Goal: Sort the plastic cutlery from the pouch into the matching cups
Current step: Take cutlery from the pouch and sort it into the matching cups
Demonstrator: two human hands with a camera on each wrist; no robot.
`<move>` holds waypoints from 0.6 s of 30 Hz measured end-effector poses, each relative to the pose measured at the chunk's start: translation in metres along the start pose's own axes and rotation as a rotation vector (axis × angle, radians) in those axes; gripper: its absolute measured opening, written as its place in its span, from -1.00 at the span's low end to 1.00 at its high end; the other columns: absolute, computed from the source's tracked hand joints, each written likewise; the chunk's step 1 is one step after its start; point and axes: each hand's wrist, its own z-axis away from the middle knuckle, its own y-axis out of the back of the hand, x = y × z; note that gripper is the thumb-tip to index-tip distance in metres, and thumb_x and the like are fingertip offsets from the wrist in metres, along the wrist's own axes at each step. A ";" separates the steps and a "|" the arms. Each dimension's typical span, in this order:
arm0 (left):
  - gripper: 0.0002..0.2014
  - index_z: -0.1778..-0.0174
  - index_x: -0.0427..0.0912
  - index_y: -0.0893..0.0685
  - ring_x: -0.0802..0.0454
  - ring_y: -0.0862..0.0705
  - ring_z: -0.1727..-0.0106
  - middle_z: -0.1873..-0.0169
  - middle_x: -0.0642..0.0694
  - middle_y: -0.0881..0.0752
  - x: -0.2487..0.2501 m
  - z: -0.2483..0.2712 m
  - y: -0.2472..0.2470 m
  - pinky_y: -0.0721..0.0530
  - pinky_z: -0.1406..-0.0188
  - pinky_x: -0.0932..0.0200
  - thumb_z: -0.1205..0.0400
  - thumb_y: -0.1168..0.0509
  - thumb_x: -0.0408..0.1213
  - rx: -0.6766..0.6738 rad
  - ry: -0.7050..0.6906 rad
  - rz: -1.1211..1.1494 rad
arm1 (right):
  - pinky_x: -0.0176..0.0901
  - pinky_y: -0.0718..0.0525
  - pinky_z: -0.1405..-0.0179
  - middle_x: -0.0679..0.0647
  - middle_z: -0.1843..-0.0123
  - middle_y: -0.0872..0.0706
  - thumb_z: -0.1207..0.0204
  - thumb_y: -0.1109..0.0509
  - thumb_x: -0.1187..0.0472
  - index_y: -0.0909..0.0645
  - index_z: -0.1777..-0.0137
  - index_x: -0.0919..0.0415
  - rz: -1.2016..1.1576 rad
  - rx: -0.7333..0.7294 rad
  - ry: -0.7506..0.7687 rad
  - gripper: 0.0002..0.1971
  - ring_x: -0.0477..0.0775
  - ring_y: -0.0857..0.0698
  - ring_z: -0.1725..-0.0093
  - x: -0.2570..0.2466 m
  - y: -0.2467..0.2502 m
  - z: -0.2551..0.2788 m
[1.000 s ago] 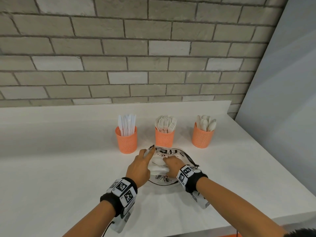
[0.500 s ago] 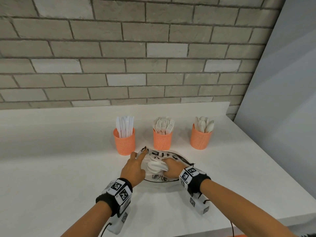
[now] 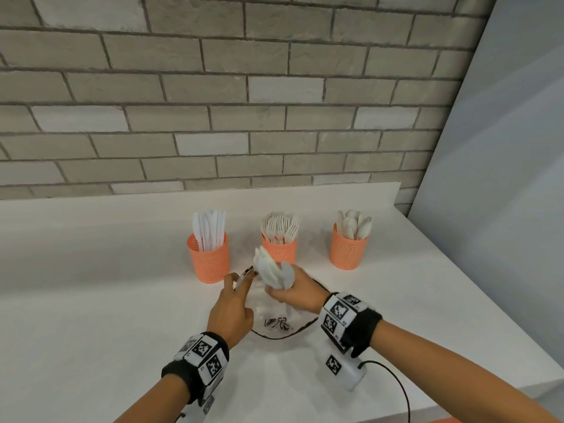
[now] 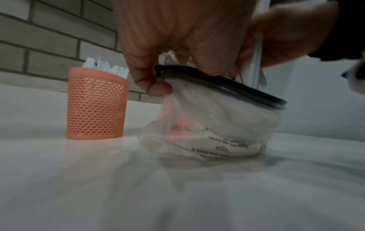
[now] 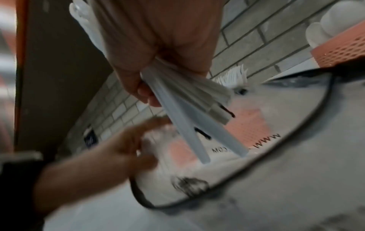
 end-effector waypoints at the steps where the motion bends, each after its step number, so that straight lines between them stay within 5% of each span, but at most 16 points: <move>1: -0.33 -0.54 -0.03 -0.29 -0.17 -0.63 -0.02 -0.40 -0.18 -0.29 0.001 0.001 0.000 -0.54 0.31 0.15 -0.47 -0.22 -0.45 -0.020 -0.002 -0.027 | -0.48 -0.57 0.36 -0.20 0.39 -0.65 -0.52 -0.37 0.40 -0.60 0.07 0.14 -0.065 0.029 0.003 -0.87 -0.31 -0.61 0.42 -0.007 0.007 -0.001; 3: -0.47 -0.44 -0.03 -0.40 -0.16 -0.61 -0.12 -0.43 -0.15 -0.31 0.005 0.003 0.004 -0.64 0.15 0.11 -0.51 -0.25 -0.25 -0.038 -0.007 -0.050 | -0.48 -0.57 0.47 -0.18 0.58 -0.64 -0.54 -0.33 0.43 -0.53 0.27 0.08 -0.165 0.131 0.000 -0.75 -0.31 -0.60 0.55 -0.017 0.023 -0.007; 6: -0.58 -0.01 -0.04 -0.63 -0.17 -0.54 -0.31 -0.43 -0.15 -0.39 0.013 0.008 0.021 -0.60 -0.16 0.01 -0.38 -0.16 0.13 0.020 -0.034 0.005 | -0.30 -0.67 0.43 -0.08 0.62 -0.58 -0.54 -0.34 0.42 -0.54 0.31 0.14 -0.349 0.280 -0.029 -0.77 -0.18 -0.59 0.60 -0.025 0.050 -0.017; 9: -0.78 0.25 -0.05 -0.63 -0.03 -0.48 -0.34 -0.30 -0.11 -0.50 0.035 0.003 0.045 -0.56 -0.20 0.00 -0.41 -0.24 0.01 0.187 -0.087 0.235 | -0.30 -0.63 0.53 -0.10 0.61 -0.54 -0.53 -0.35 0.41 -0.53 0.27 0.16 -0.508 0.398 -0.044 -0.80 -0.14 -0.55 0.62 -0.025 0.070 -0.025; 12: -0.88 0.24 -0.09 -0.62 0.09 -0.61 -0.08 0.01 -0.02 -0.63 0.063 -0.018 0.067 -0.54 -0.08 0.15 -0.62 -0.27 -0.26 0.242 -0.039 0.630 | -0.30 -0.54 0.57 -0.10 0.63 -0.48 -0.51 -0.37 0.38 -0.52 0.33 0.12 -0.598 0.473 -0.054 -0.77 -0.12 -0.48 0.63 -0.029 0.082 -0.031; 15: -0.79 0.04 -0.21 -0.63 -0.04 -0.68 0.01 0.05 -0.16 -0.71 0.088 -0.040 0.077 -0.66 -0.09 0.09 -0.72 -0.08 -0.29 -0.005 0.195 1.179 | -0.30 -0.47 0.58 -0.06 0.63 -0.42 -0.51 -0.36 0.37 -0.48 0.36 0.11 -0.662 0.498 -0.011 -0.75 -0.09 -0.41 0.63 -0.040 0.087 -0.036; 18: -0.66 0.01 -0.31 -0.59 -0.12 -0.66 0.07 0.07 -0.26 -0.67 0.103 -0.058 0.068 -0.62 -0.04 0.05 -0.75 0.01 -0.16 -0.295 0.453 1.461 | -0.30 -0.42 0.62 -0.03 0.63 -0.41 -0.50 -0.35 0.38 -0.46 0.38 0.14 -0.672 0.533 0.021 -0.74 -0.09 -0.38 0.66 -0.049 0.086 -0.042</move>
